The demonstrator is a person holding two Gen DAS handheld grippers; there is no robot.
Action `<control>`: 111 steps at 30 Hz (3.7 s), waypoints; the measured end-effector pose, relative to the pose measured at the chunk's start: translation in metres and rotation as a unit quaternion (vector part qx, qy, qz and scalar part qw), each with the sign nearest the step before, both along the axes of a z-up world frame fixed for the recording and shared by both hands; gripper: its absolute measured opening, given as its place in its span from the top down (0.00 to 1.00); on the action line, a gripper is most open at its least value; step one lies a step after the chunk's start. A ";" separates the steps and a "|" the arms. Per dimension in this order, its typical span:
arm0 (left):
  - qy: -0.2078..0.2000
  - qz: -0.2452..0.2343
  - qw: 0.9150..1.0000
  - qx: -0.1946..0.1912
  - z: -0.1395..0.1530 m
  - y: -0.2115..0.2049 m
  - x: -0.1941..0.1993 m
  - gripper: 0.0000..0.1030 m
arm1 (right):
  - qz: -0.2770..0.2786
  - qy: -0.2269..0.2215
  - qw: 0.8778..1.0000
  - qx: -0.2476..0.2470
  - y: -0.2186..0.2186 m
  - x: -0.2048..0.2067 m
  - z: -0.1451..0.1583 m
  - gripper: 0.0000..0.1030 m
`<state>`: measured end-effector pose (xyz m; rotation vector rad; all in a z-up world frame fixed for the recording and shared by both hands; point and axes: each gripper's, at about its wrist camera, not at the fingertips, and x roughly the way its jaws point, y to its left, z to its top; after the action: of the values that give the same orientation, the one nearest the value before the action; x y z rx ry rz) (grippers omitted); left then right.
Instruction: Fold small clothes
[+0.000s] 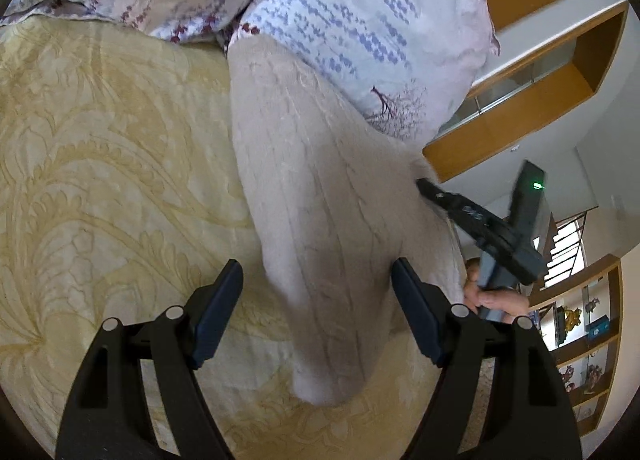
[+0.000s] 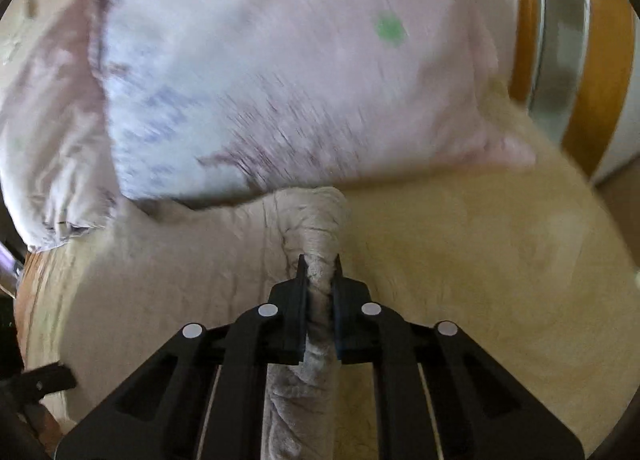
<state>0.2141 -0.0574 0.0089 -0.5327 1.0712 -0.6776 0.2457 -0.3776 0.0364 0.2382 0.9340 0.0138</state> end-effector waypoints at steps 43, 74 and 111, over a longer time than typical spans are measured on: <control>-0.137 -0.040 0.977 0.157 0.020 -0.015 -0.075 0.73 | -0.007 -0.117 0.985 0.128 -0.024 -0.150 0.035 0.91; -0.009 -0.007 0.999 0.038 0.011 -0.015 -0.019 0.42 | -0.040 0.001 0.970 0.241 -0.049 -0.086 -0.008 0.58; 0.040 -0.013 0.999 0.018 0.018 -0.016 0.037 0.22 | -0.009 0.082 0.960 0.267 -0.065 -0.022 -0.020 0.28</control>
<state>0.2511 -0.0733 0.0272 -0.5185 1.1647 -0.6628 0.2235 -0.4425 0.0160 0.7580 1.0821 0.2353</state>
